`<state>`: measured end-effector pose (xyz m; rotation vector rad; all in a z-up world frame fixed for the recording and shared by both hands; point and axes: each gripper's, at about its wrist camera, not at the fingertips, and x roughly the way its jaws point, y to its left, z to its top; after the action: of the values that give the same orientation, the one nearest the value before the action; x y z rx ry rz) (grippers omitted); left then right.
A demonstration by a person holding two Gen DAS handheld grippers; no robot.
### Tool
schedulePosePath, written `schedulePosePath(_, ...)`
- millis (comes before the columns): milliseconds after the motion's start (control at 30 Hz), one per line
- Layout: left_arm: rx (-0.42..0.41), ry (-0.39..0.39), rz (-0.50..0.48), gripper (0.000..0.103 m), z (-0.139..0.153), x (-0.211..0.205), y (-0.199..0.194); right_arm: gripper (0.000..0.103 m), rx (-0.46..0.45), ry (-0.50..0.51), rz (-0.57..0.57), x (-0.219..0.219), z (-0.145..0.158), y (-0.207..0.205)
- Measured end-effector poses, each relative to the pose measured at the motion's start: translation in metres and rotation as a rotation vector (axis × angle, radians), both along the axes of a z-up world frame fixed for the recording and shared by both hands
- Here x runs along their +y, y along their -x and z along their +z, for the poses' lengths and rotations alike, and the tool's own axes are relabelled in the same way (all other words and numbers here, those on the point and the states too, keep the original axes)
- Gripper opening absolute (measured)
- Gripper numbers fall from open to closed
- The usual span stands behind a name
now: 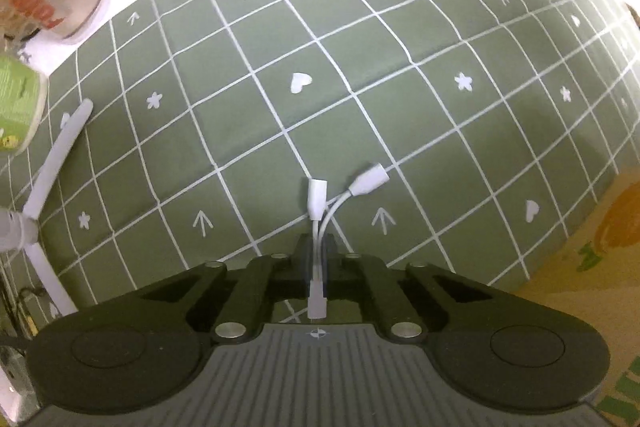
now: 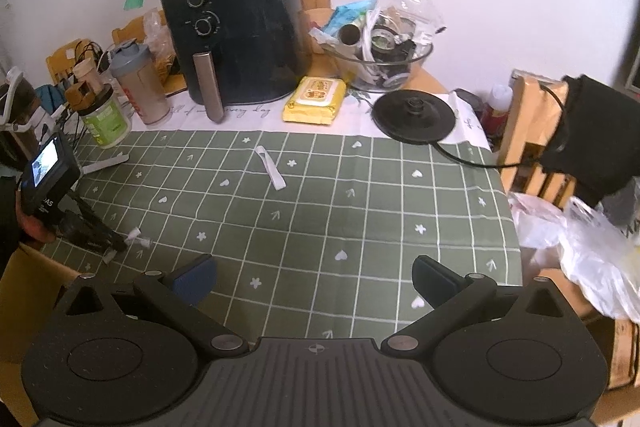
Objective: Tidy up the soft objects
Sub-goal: 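Grasp the white strap with the right gripper while the left gripper holds the cable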
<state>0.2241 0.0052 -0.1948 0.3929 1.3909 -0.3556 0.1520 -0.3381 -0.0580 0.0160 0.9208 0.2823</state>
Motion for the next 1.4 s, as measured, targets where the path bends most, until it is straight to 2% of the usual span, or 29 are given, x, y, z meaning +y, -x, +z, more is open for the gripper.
schedulePosePath(200,-0.040,0.065,0.056,0.005,0.012,0.009,0.002,0.103,0.012,-0.013,0.051,0.006,-0.017,-0.024)
schedulePosePath(400,-0.111,0.160,0.087,0.005,0.048,0.019,0.001,0.103,0.022,-0.036,0.080,0.017,-0.042,-0.050)
schedulePosePath(633,-0.217,0.239,0.109,0.005,0.096,0.020,0.010,0.103,-0.015,-0.024,0.128,0.040,-0.072,-0.079)
schedulePosePath(767,-0.272,0.289,0.153,0.005,0.112,0.021,0.020,0.102,-0.032,-0.006,0.160,0.054,-0.090,-0.096)
schedulePosePath(1000,-0.358,0.384,0.253,0.005,0.147,0.027,0.044,0.097,-0.054,0.087,0.230,0.085,-0.118,-0.127)
schedulePosePath(1200,-0.383,0.447,0.322,0.005,0.171,0.028,0.070,0.087,-0.077,0.120,0.288,0.107,-0.137,-0.151)
schedulePosePath(1333,-0.383,0.479,0.355,0.005,0.179,0.030,0.089,0.070,-0.087,0.145,0.284,0.118,-0.150,-0.165)
schedulePosePath(1400,-0.381,0.494,0.365,0.005,0.182,0.031,0.098,0.065,-0.097,0.170,0.266,0.123,-0.157,-0.170)
